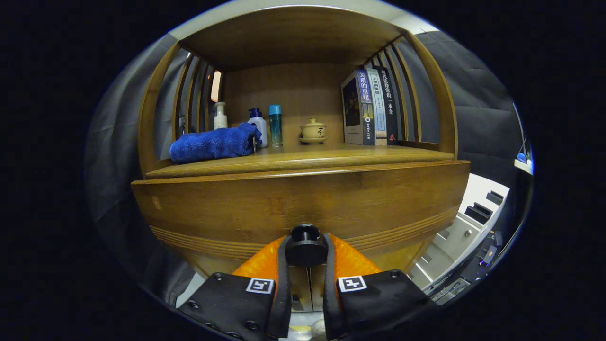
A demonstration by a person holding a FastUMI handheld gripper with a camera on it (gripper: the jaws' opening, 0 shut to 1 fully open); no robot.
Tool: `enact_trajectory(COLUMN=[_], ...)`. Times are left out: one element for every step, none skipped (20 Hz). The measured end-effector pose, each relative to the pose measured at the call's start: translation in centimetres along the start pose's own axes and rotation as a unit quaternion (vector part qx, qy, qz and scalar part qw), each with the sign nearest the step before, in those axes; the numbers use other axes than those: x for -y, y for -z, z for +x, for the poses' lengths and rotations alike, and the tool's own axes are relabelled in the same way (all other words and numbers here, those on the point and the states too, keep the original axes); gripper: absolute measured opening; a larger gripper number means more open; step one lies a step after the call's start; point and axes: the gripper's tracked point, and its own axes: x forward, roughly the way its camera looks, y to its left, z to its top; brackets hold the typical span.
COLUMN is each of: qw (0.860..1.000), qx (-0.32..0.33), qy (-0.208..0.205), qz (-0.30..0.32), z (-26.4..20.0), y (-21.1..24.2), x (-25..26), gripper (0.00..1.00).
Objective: Pull open the drawer, take out the items inside it, and place them on the countertop above the cabinet.
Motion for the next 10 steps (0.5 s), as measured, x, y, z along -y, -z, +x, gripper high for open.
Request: enact_trajectory(qw=[1.000, 1.000, 1.000, 1.000, 1.000, 1.000, 1.000, 1.000, 1.000, 1.000], qx=[0.000, 0.000, -0.001, 0.000, 0.000, 0.001, 0.000, 0.001, 0.000, 0.000], qy=[0.001, 0.003, 0.003, 0.001, 0.001, 0.001, 0.002, 0.002, 0.000, -0.002], qz=[-0.001, -0.003, -0.003, -0.001, 0.000, -0.001, -0.003, -0.002, -0.001, 0.001], z=[-0.7, -1.1, -1.5, -1.9, -2.4, -2.8, -3.3, -3.7, -4.0, -4.5], y=[0.2, 0.3, 0.4, 0.5, 0.6, 0.7, 0.8, 1.0, 1.0, 1.1], x=[0.2, 0.3, 0.2, 0.1, 0.1, 0.1, 0.2, 0.3, 0.2, 0.1], gripper=[0.36, 0.36, 0.36, 0.36, 0.36, 0.36, 0.36, 0.36, 0.36, 0.36])
